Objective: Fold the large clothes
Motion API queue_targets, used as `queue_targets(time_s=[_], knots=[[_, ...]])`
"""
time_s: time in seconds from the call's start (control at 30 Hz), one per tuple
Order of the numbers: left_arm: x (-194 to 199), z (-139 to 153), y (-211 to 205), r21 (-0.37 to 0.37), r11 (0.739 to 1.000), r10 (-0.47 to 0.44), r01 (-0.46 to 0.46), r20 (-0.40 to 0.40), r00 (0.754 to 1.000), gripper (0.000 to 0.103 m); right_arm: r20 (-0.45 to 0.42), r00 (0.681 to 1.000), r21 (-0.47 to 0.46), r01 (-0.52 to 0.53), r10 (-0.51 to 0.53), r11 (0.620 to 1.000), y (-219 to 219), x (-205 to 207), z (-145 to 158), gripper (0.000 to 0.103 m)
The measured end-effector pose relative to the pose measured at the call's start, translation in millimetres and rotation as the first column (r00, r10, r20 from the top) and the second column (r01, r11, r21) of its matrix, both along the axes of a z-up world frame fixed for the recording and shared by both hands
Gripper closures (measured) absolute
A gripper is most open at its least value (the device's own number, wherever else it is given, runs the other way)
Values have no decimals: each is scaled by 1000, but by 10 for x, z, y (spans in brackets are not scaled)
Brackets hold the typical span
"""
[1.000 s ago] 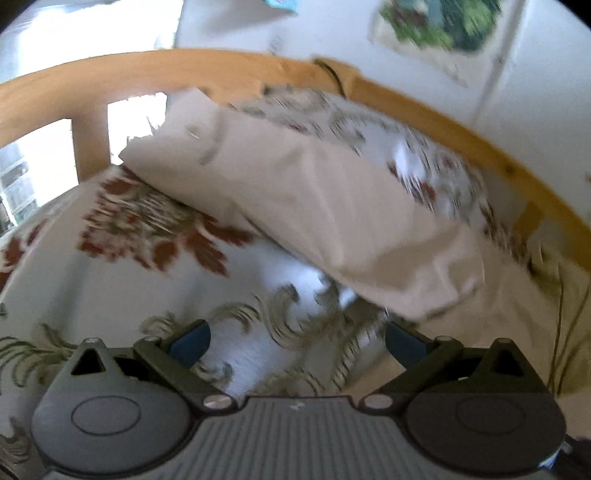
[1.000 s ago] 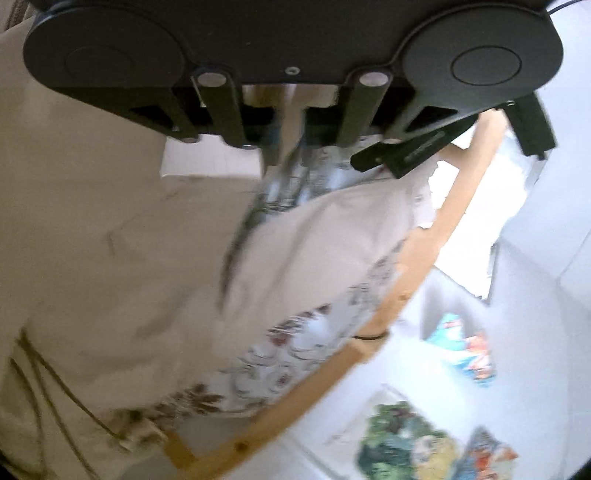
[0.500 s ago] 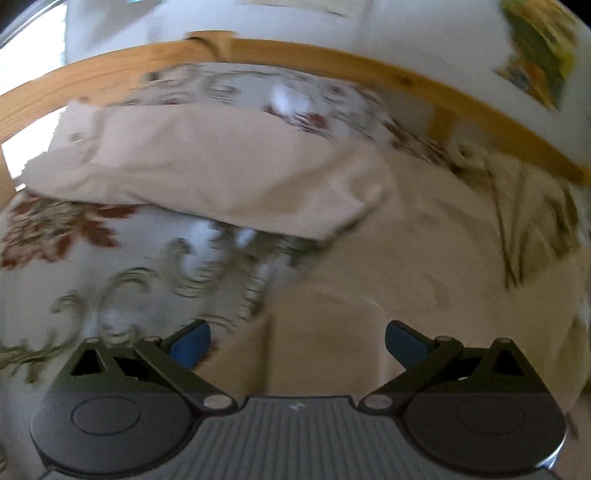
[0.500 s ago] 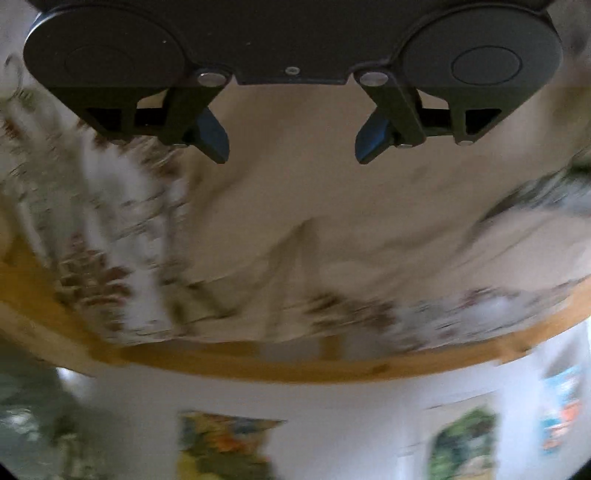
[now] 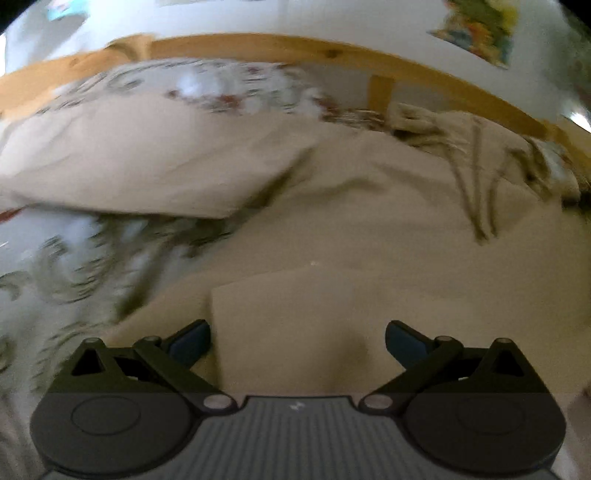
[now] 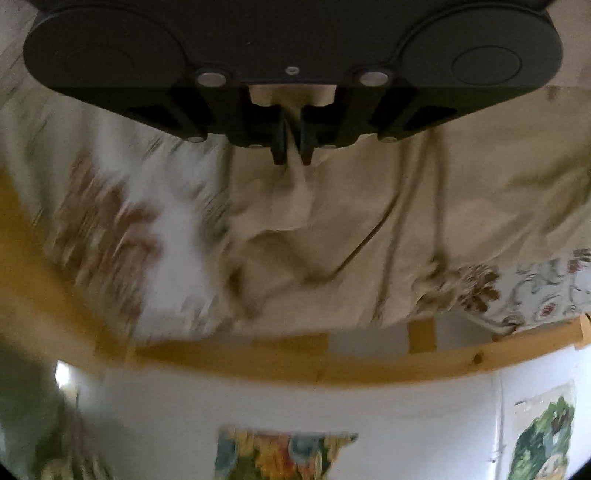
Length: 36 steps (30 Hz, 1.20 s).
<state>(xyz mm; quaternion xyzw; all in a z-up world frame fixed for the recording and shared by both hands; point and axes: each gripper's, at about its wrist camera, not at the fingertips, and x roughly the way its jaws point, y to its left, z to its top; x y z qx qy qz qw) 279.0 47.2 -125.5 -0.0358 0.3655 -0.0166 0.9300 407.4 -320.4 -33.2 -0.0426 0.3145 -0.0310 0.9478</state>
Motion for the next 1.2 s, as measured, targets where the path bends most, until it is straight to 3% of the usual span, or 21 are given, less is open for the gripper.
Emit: queue_targets(time_s=[0.07,0.1,0.13,0.2,0.27,0.33,0.4,0.5,0.57,0.6,0.67,0.73,0.77,0.83,0.9,0.93,1.0,1.07,1.2], knots=[[74,-103,-196,76,995,-59,57,19,998,1,46,998,-39,44,-42,998,-206,95,136,97],[120,-156,-289,120,990,-79,75,24,997,1,61,995,-37,80,-78,996,-327,140,189,91],[162,-205,-358,152,984,-94,88,29,995,1,63,992,-26,107,-105,994,-421,163,214,77],[177,-256,-455,202,973,-120,109,40,992,1,53,990,18,128,-129,992,-611,112,228,66],[180,-248,-453,198,974,-120,109,40,992,1,55,993,52,99,-102,994,-698,-86,207,53],[221,-238,-411,175,980,-106,100,25,994,1,38,998,84,42,-45,996,-720,-383,155,28],[222,-232,-421,165,982,-95,91,12,995,1,-7,1000,123,-22,23,992,-727,-672,32,24],[204,-225,-415,174,981,-92,90,2,996,1,-84,996,72,-36,42,997,-627,-971,-240,26],[188,-225,-419,183,979,-92,91,-5,996,1,-84,996,44,-20,24,999,-614,-1080,-401,35],[175,-224,-414,185,978,-93,92,-7,996,1,-71,997,63,7,-2,998,-656,-1113,-456,44],[168,-219,-407,185,978,-93,94,-12,996,0,-49,998,142,40,-34,989,-768,-1109,-503,62],[159,-223,-410,184,978,-99,100,-15,995,0,-26,998,209,61,-57,976,-861,-1108,-490,87],[154,-224,-415,181,977,-109,110,-17,994,0,-14,997,255,77,-76,964,-908,-1113,-447,90],[128,-234,-432,171,975,-142,143,-14,990,0,37,984,422,141,-172,896,-1086,-1190,-341,101],[99,-250,-477,172,970,-174,174,-15,985,0,30,966,547,198,-256,813,-1303,-1217,-304,101],[82,-260,-512,196,964,-178,177,-15,984,0,27,964,540,209,-265,815,-1329,-1224,-301,102],[66,-278,-540,221,958,-187,183,-2,982,0,23,964,414,231,-264,880,-1252,-1228,-299,98],[73,-271,-538,210,962,-177,176,-10,984,0,30,968,367,223,-251,903,-1202,-1249,-308,85],[93,-259,-511,185,968,-168,169,-22,986,0,128,983,275,94,-134,957,-1000,-1215,-214,61]])
